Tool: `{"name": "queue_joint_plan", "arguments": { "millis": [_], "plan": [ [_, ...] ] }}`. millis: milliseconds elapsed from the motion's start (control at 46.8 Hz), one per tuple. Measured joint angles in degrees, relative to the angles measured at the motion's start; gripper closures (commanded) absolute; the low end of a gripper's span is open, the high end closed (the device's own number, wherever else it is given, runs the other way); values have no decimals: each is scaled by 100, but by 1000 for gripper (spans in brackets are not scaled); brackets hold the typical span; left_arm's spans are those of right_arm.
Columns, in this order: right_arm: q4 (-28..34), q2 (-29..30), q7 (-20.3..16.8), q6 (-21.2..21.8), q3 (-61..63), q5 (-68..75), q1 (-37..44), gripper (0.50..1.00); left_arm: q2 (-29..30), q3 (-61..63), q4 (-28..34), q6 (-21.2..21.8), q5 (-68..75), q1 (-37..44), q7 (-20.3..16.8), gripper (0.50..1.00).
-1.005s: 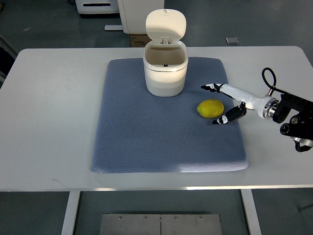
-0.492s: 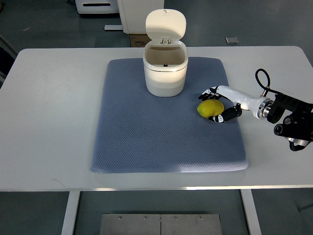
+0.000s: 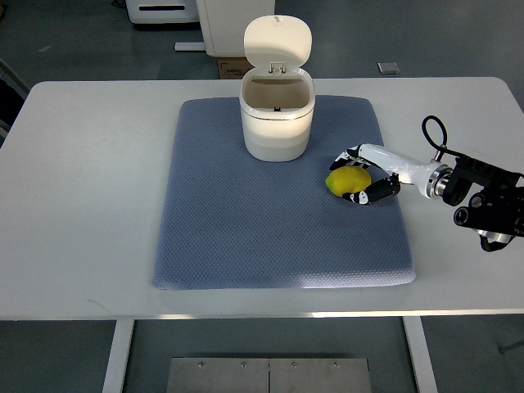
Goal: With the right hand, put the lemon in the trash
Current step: 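Close the right hand's fingers around the yellow lemon, then lift the lemon with the right hand and carry it over the bin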
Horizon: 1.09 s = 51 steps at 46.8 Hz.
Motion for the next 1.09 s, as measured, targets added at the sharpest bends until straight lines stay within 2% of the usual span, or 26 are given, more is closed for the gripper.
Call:
{"name": "queue_joint_plan", "arguments": {
  "millis": [257,385,748,1090],
  "plan": [
    [15,-125,1,9,0,292,188,1000,0,0,0,0,0,-1,0,500],
    [61,-488,60,69,0,340,361,1000,0,0,0,0,0,-3,-2,500],
    [55,-1588,270,736,69,347,992,1000,0,0,0,0,0,0,0,500],
    [13,-1780,275,897,74,549,1340,1000,0,0,0,0,0,-2,0,500]
  ]
}}
